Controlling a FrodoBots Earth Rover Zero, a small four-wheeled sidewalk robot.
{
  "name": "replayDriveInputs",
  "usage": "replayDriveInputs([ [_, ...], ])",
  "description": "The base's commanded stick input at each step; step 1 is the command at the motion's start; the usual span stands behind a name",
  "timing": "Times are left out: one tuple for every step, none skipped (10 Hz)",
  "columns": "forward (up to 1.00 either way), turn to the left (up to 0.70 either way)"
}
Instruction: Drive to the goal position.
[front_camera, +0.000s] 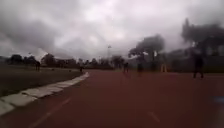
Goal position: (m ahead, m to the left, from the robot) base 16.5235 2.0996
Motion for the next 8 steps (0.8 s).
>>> replayDriveInputs([
  [0.70, 0.23],
  [0.70, 0.35],
  [0.70, 0.35],
  [0.70, 0.08],
  [0.70, 0.12],
  [0.70, 0.01],
  [0.70, 0.04],
  [0.70, 0.08],
])
